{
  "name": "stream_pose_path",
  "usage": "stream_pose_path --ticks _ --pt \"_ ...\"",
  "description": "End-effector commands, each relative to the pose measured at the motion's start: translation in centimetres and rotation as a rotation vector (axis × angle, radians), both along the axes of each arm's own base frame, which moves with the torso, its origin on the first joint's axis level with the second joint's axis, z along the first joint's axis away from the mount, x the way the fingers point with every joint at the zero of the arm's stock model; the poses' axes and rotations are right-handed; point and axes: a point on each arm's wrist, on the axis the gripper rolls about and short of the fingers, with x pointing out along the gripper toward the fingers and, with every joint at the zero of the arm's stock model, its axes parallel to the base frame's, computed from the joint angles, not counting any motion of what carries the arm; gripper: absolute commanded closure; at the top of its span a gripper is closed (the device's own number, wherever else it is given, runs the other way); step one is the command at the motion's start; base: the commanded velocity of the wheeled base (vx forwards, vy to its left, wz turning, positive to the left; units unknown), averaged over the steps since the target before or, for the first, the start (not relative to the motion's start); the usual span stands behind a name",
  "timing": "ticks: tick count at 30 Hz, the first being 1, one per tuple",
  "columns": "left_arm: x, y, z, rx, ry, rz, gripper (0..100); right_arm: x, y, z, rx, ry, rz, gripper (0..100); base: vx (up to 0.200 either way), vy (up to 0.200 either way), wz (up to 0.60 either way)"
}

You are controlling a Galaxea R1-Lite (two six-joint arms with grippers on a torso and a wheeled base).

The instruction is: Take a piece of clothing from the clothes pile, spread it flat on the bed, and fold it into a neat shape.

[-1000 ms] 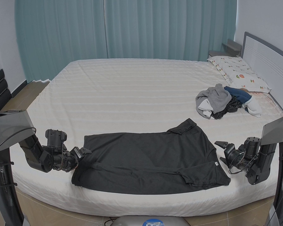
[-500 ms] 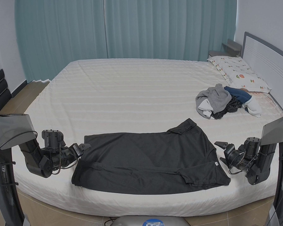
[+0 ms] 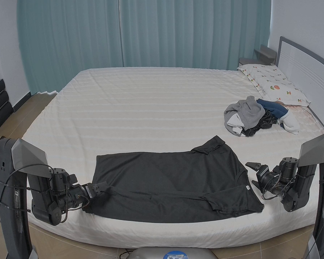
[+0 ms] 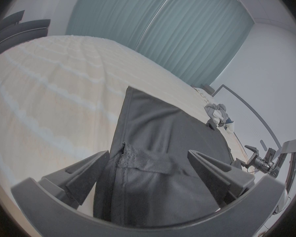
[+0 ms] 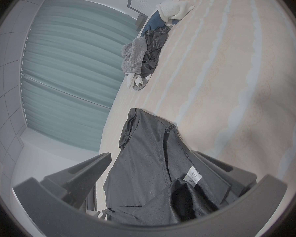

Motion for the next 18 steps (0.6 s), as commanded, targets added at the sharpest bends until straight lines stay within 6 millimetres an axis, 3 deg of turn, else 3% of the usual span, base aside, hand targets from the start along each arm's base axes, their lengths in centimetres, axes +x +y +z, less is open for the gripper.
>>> stream_pose_path --ticks 1,9,10,18 --pt "-0.82 0.06 -1.22 0.001 0.053 -0.003 0 0.04 0.0 0.12 0.0 -0.011 0.0 0 0.0 0.0 0.0" --pt "-0.39 0.01 -1.15 -0.007 0.037 0.002 0 0.04 0.0 0.12 -0.001 -0.011 0.001 0 0.0 0.0 0.0" --pt "-0.36 0.02 -1.19 -0.006 0.037 0.004 100 0.04 0.0 0.12 -0.001 -0.011 0.001 0 0.0 0.0 0.0" --pt "-0.26 0.37 -0.72 -0.021 0.029 0.037 100 -0.25 0.0 0.23 -0.004 -0.005 -0.001 0 0.0 0.0 0.0"
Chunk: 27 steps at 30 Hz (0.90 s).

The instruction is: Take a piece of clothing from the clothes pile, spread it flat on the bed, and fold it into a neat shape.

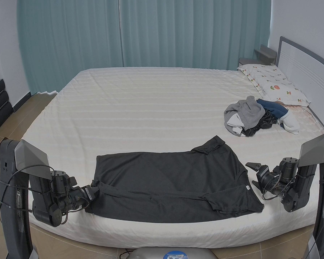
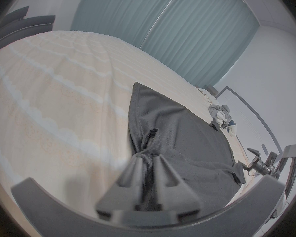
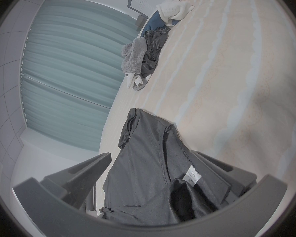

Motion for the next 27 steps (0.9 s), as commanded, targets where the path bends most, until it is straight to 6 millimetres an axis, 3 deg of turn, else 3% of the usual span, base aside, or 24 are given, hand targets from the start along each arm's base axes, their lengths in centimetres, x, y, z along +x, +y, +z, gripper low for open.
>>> stream_pose_path --ticks 1,18,23,27 --pt "0.1 0.1 0.4 -0.015 -0.006 0.015 100 -0.2 0.0 0.3 0.0 -0.009 0.001 0 0.0 0.0 0.0" --pt "-1.4 0.0 1.3 -0.007 0.02 0.039 100 -1.5 0.5 1.8 -0.107 -0.052 0.081 0 0.0 0.0 0.0" --pt "-1.4 -0.1 1.3 -0.025 0.026 0.05 100 -1.5 0.9 0.5 -0.155 -0.054 0.219 0 0.0 0.0 0.0" --pt "-1.4 -0.1 1.2 -0.033 0.033 0.056 100 -0.8 1.0 -1.7 -0.254 -0.061 0.285 0 0.0 0.0 0.0"
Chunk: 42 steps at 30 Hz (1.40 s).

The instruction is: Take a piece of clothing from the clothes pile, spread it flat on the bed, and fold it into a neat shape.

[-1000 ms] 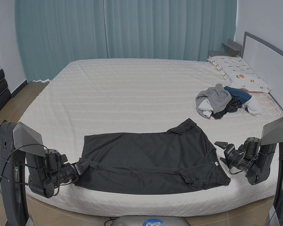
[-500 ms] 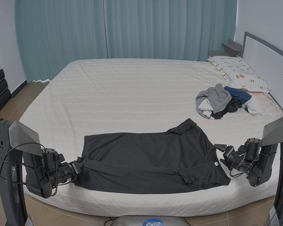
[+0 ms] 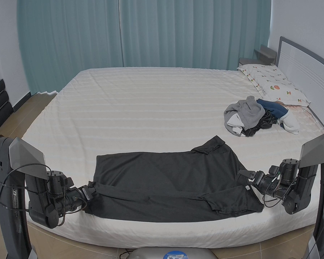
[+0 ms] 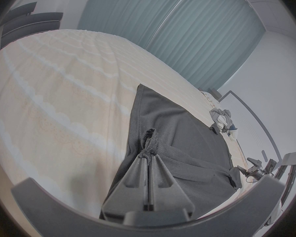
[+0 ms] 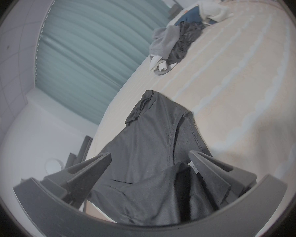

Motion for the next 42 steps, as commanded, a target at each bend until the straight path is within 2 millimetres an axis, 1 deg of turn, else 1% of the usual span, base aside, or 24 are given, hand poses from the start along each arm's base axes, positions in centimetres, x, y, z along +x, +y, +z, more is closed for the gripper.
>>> stream_pose_path --ticks 1,4,5,6,9,17,18,20,23,27,29,31,32,37,40,41,42 --pt "0.0 0.0 0.0 -0.007 0.003 0.004 100 0.5 0.1 -2.3 -0.043 0.016 0.037 0 0.0 0.0 0.0" --pt "0.0 0.0 -0.1 -0.007 0.006 0.004 100 0.3 0.3 -2.4 -0.049 0.021 0.051 0 0.0 0.0 0.0" --pt "0.0 0.0 -0.2 -0.007 0.009 0.004 100 0.3 0.8 -2.4 -0.051 0.019 0.065 0 0.0 0.0 0.0" --pt "0.0 0.0 -0.2 -0.008 0.009 0.005 100 0.4 0.8 -2.4 -0.052 0.02 0.066 0 0.0 0.0 0.0" --pt "-0.1 0.0 -0.3 -0.008 0.014 0.005 100 0.4 1.2 -3.1 -0.061 0.03 0.076 0 0.0 0.0 0.0" --pt "-0.1 0.0 -0.3 -0.009 0.014 0.004 100 0.1 1.2 -3.3 -0.086 0.034 0.091 0 0.0 0.0 0.0" --pt "-0.1 0.0 -0.3 -0.01 0.014 0.006 100 -0.1 1.1 -3.3 -0.09 0.037 0.09 100 0.0 0.0 0.0" --pt "-0.1 0.0 -0.3 -0.011 0.016 0.007 100 -0.6 0.9 -3.4 -0.091 0.057 0.09 100 0.0 0.0 0.0" --pt "-0.1 0.0 -0.2 -0.031 0.019 0.019 100 -0.8 0.8 -3.3 -0.104 0.056 0.098 100 0.0 0.0 0.0" --pt "0.0 0.0 0.0 -0.049 0.017 0.03 100 -1.1 0.7 -2.6 -0.102 0.043 0.097 100 0.0 0.0 0.0" --pt "-0.3 0.0 0.0 -0.048 0.028 0.03 100 -1.5 0.5 -1.6 -0.089 0.036 0.087 100 0.0 0.0 0.0" --pt "-0.4 0.0 0.0 -0.047 0.03 0.029 100 -1.7 0.4 -1.3 -0.088 0.037 0.085 100 0.0 0.0 0.0" --pt "-0.5 0.0 0.1 -0.047 0.029 0.029 100 -2.2 0.3 -0.8 -0.08 0.037 0.092 100 0.0 0.0 0.0" --pt "-1.0 0.0 1.3 -0.05 0.011 0.03 100 -3.1 -0.3 0.7 -0.053 0.025 0.087 100 0.0 0.0 0.0" --pt "-1.6 0.1 2.1 -0.049 0.001 0.03 100 -4.3 -0.8 2.1 -0.022 0.015 0.113 100 0.0 0.0 0.0" --pt "-1.6 0.1 2.1 -0.049 0.001 0.03 100 -4.3 -0.8 2.1 -0.022 0.015 0.113 100 0.0 0.0 0.0" --pt "-1.9 0.2 2.2 -0.038 0.004 0.027 100 -5.2 -1.0 2.8 -0.001 0.01 0.145 100 0.0 0.0 0.0"
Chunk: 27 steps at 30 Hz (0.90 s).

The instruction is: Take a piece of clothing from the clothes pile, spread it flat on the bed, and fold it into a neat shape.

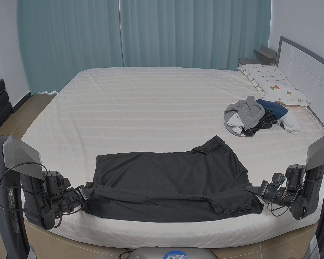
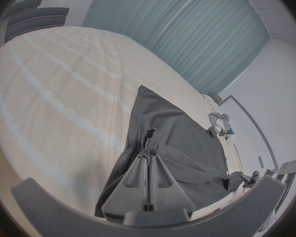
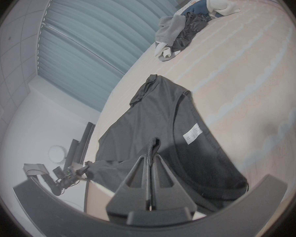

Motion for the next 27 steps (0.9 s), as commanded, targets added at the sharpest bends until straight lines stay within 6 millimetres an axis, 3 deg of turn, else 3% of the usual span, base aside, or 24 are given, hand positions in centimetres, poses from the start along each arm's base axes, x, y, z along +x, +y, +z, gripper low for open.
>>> stream_pose_path --ticks 1,20,27 --pt "-0.8 0.1 1.2 0.01 -0.016 -0.003 100 -1.9 -0.8 2.7 0.037 -0.048 0.039 100 0.0 0.0 0.0" --pt "-3.9 0.5 2.5 0.051 -0.008 -0.046 100 -7.0 -2.6 7.1 0.169 -0.137 0.213 100 0.0 0.0 0.0" --pt "-4.1 0.4 2.0 0.081 0.007 -0.074 100 -6.7 -2.7 6.2 0.186 -0.095 0.215 100 0.0 0.0 0.0"
